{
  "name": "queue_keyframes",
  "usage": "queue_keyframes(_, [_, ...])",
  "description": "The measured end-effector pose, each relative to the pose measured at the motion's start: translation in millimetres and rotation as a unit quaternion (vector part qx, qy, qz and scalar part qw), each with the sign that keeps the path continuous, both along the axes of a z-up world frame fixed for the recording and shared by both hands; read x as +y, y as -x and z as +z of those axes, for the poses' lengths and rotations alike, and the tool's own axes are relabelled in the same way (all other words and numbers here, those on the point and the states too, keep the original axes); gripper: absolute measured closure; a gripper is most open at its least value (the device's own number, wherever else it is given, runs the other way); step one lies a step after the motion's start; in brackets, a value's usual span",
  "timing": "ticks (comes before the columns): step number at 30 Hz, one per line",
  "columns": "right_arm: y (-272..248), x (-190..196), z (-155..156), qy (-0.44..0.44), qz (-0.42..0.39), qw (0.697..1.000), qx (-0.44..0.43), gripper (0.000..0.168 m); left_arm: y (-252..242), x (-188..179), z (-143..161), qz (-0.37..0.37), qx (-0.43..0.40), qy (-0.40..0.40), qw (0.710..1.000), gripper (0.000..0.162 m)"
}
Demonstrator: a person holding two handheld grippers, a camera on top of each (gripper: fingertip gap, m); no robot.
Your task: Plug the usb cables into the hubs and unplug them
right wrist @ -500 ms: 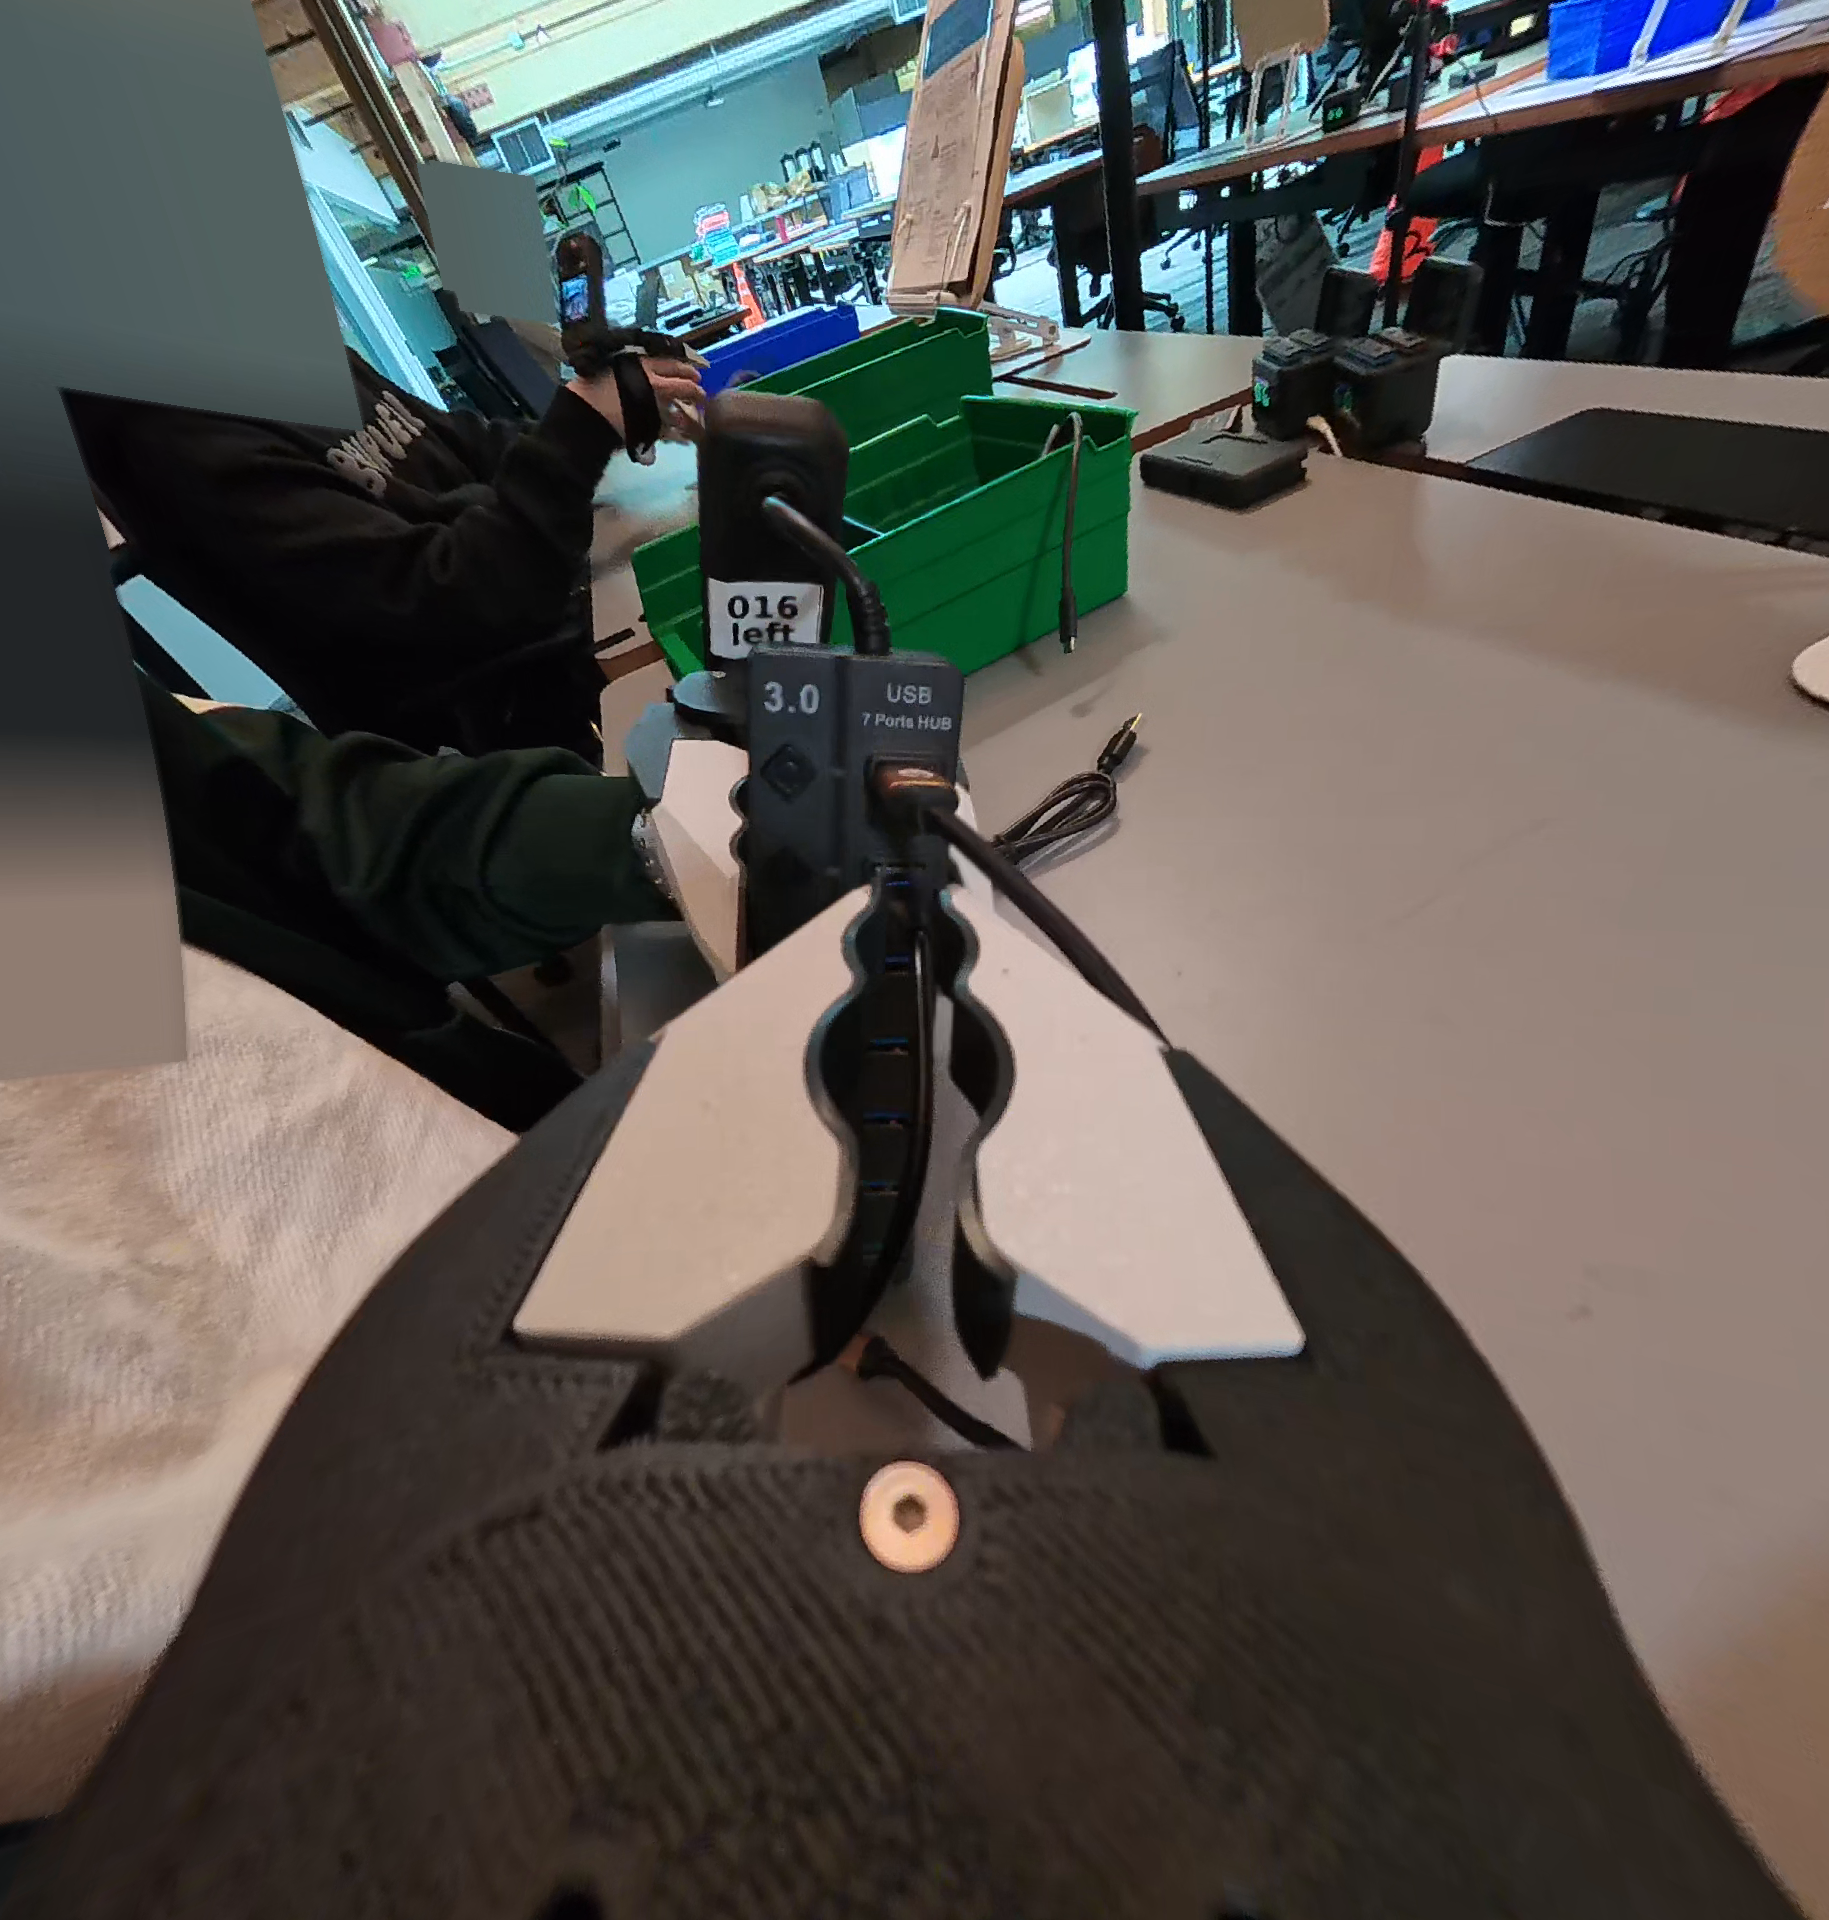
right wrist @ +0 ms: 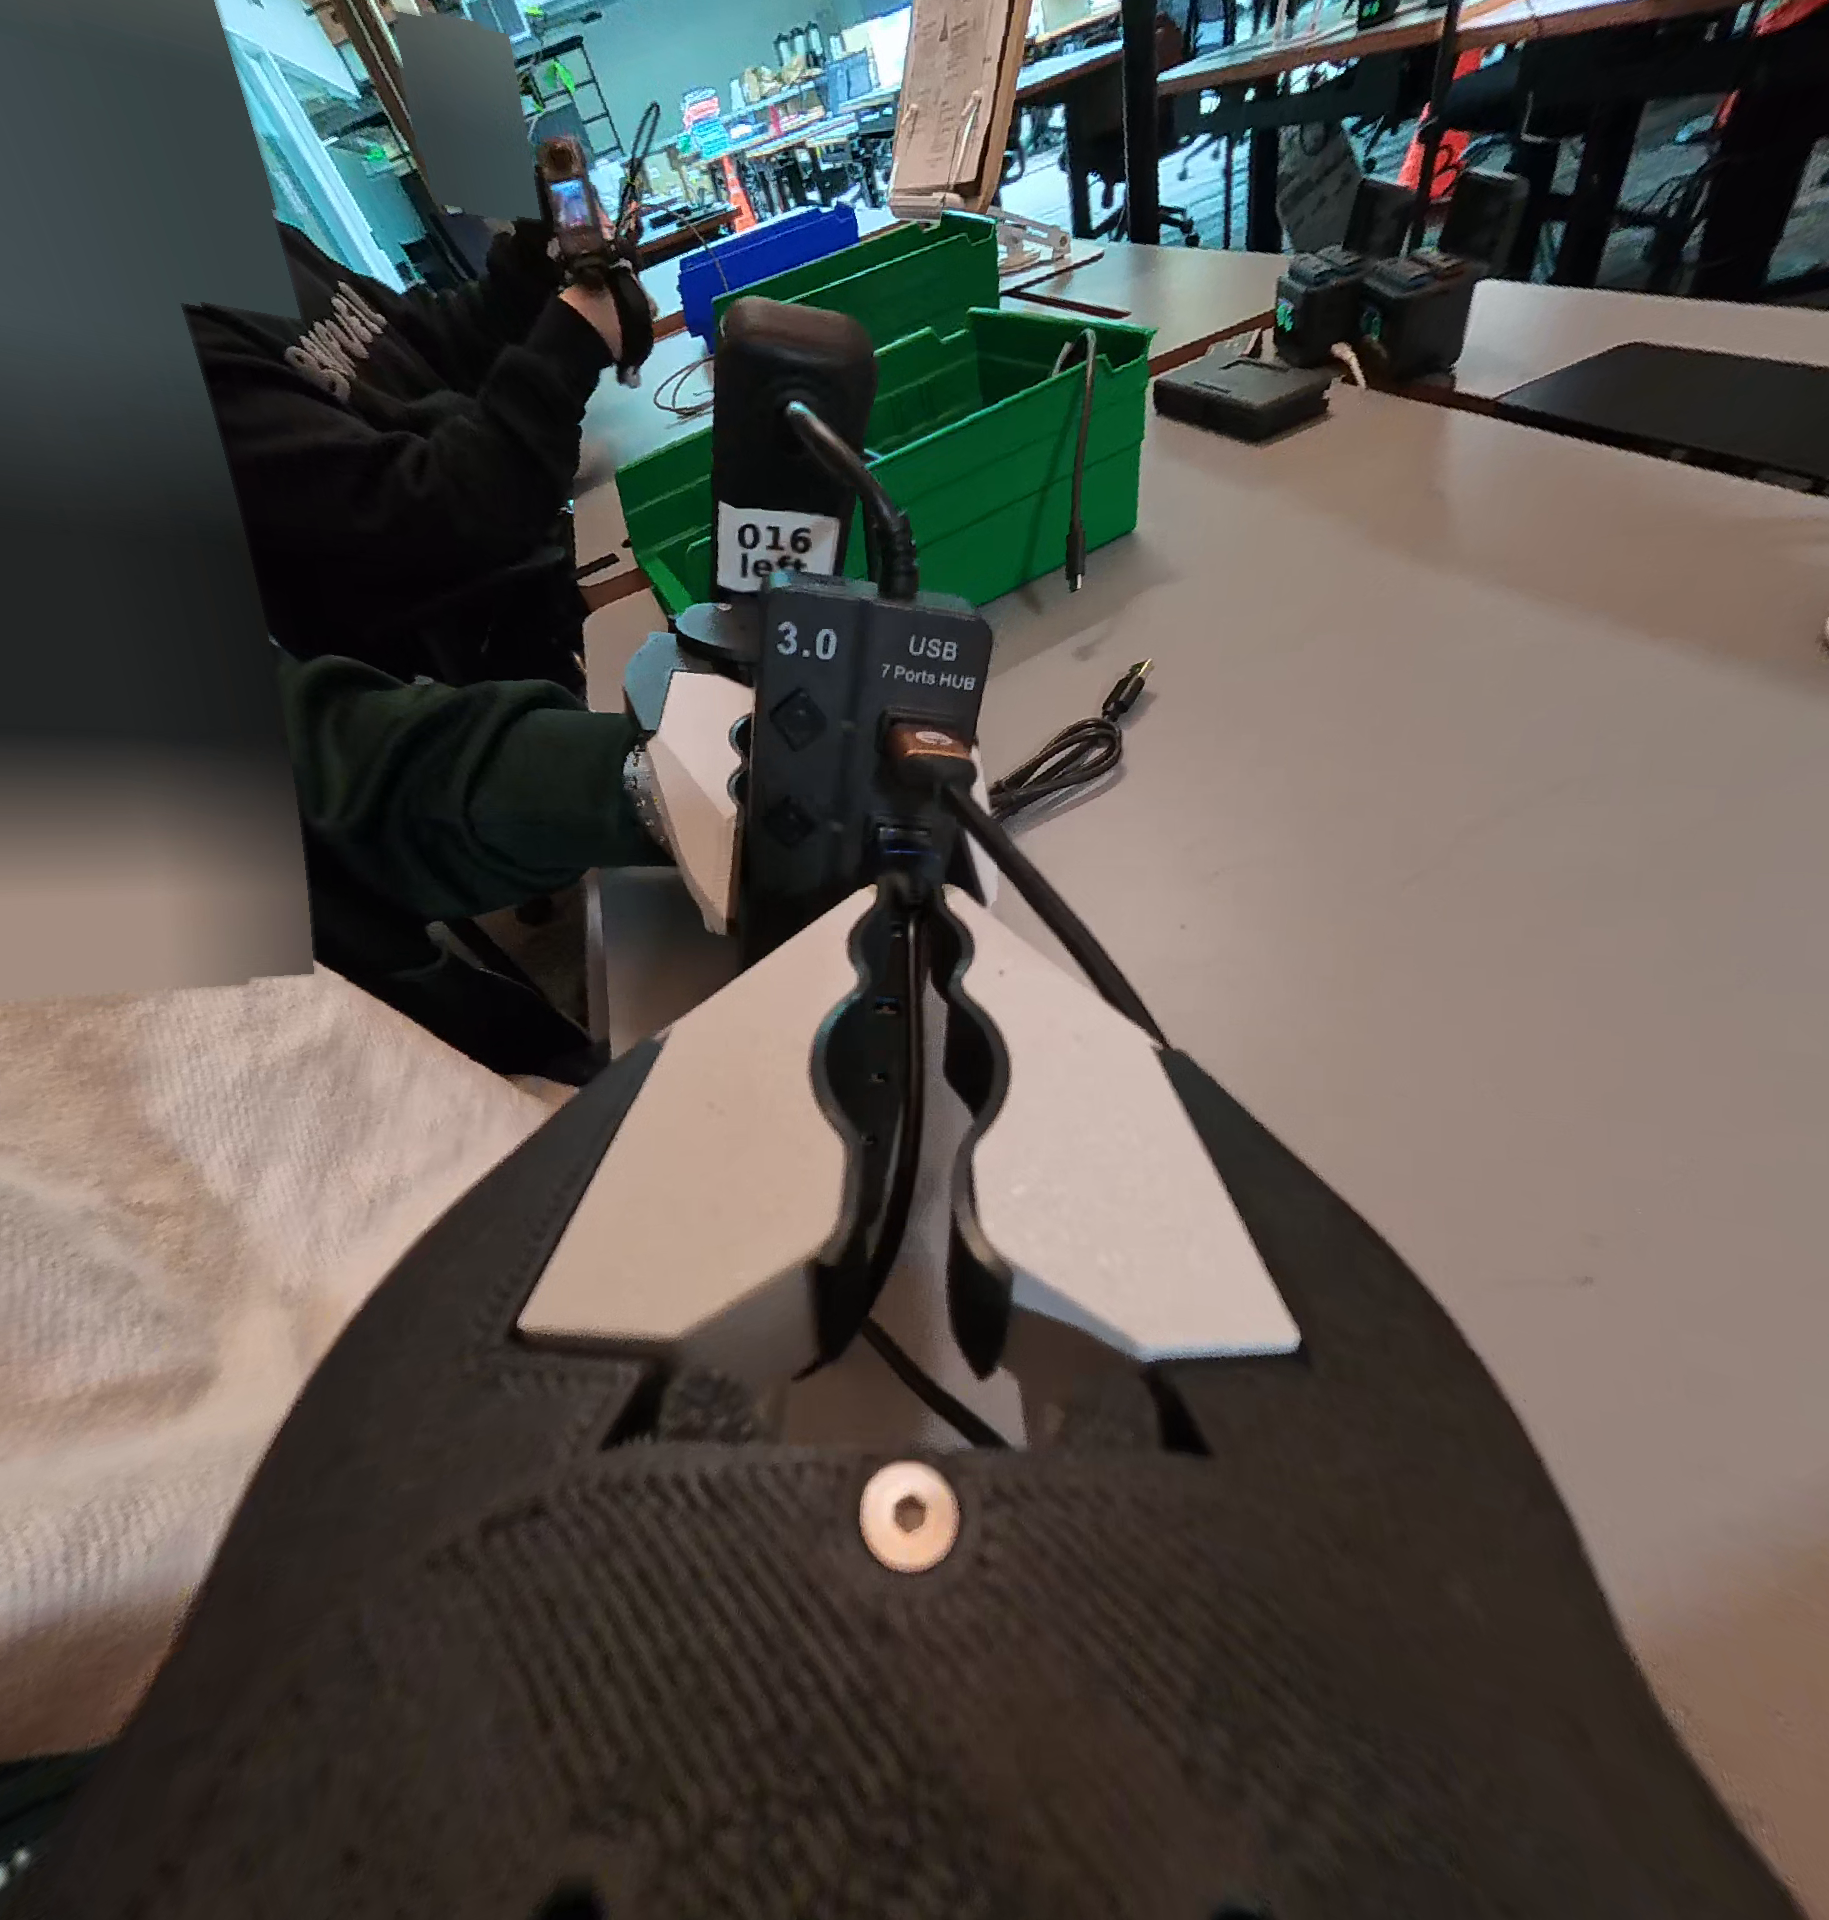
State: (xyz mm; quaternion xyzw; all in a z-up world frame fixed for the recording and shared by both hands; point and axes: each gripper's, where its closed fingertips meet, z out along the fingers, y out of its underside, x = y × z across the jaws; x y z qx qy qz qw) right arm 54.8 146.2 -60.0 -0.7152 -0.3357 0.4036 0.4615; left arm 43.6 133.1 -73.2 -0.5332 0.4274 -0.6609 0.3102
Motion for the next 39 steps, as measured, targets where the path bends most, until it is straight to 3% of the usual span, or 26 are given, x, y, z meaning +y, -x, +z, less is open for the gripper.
queue_keyframes(15, [0.7, -0.5, -2.6, 0.024, 0.007, 0.999, 0.024, 0.164, 1.6, 3.4, 2.2, -0.002, -0.011, 0.023, 1.0, 0.111])
queue_keyframes(25, [3.1, -0.5, 0.0, 0.051, 0.004, 0.995, 0.085, 0.163, 3.5, 3.9, 6.2, -0.008, -0.023, 0.045, 0.999, 0.111])
queue_keyframes(39, [4.5, -0.7, -2.0, 0.059, -0.001, 0.995, 0.084, 0.163, 2.7, 0.1, -0.8, -0.019, -0.003, 0.048, 0.999, 0.111])
